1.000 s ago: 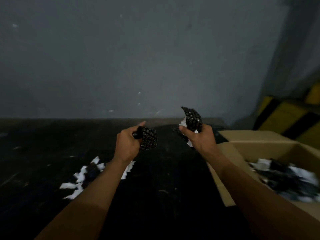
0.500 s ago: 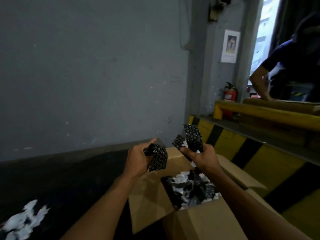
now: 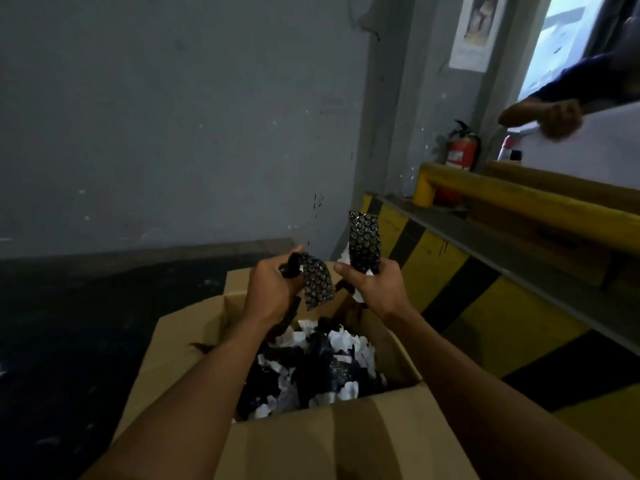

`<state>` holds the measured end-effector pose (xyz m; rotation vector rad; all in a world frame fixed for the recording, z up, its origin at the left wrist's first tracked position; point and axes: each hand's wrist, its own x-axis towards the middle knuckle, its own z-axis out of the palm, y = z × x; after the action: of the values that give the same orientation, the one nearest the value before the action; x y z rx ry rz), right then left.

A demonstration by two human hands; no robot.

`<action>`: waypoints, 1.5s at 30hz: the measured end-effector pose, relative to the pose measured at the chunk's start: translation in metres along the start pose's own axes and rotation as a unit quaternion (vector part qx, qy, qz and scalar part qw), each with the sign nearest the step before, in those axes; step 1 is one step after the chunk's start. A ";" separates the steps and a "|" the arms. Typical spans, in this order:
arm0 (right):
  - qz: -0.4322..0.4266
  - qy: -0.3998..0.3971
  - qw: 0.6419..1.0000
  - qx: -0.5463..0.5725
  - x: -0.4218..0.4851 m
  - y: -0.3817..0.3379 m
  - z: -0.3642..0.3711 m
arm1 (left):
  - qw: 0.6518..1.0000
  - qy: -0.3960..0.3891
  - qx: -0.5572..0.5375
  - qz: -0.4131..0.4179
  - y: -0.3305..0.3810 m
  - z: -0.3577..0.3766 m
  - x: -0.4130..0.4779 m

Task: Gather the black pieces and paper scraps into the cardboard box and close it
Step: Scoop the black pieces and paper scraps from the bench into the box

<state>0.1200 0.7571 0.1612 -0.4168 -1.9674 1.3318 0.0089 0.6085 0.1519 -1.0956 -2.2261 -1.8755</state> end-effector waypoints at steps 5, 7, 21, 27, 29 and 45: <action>0.035 -0.023 0.999 0.027 0.020 0.035 0.018 | 0.998 0.015 0.046 -0.040 -0.029 0.006 0.008; 0.038 -0.022 0.999 0.016 0.026 0.050 0.028 | 0.995 0.025 0.071 -0.059 -0.044 0.007 0.013; 0.112 -0.116 0.975 -0.150 0.055 0.170 0.070 | 0.968 -0.053 0.203 -0.140 -0.167 0.024 0.034; 0.077 -0.176 0.921 -0.338 0.067 0.199 0.072 | 0.941 -0.096 0.246 -0.212 -0.190 0.033 0.039; 0.111 -0.185 0.919 -0.329 0.069 0.197 0.072 | 0.935 -0.106 0.268 -0.208 -0.193 0.035 0.037; 0.047 -0.156 0.950 -0.265 0.069 0.166 0.070 | 0.937 -0.098 0.297 -0.152 -0.169 0.014 0.036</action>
<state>0.0023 0.8208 0.0225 -0.5836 -2.6078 0.9476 -0.1014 0.6338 0.0205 -0.8903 -2.9245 -1.0340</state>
